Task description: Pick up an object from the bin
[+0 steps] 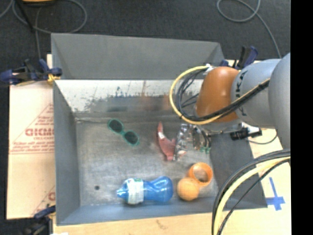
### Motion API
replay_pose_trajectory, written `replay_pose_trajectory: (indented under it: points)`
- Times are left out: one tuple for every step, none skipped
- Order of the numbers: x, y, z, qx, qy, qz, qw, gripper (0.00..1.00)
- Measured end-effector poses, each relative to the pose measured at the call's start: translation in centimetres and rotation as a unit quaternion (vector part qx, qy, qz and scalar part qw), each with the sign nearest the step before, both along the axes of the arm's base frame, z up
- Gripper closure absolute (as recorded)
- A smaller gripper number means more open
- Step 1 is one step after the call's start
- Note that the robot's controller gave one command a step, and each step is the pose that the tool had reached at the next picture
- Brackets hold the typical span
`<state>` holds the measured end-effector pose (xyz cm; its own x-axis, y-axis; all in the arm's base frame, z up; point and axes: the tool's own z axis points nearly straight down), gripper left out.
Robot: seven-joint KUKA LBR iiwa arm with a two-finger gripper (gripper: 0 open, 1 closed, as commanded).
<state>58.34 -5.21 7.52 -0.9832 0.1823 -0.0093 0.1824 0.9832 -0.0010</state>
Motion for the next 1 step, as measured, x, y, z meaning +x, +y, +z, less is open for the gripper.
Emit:
replay_pose_trajectory:
  points:
    - [-0.06, 0.01, 0.25, 0.0, 0.0003, 0.0, 1.0, 1.0]
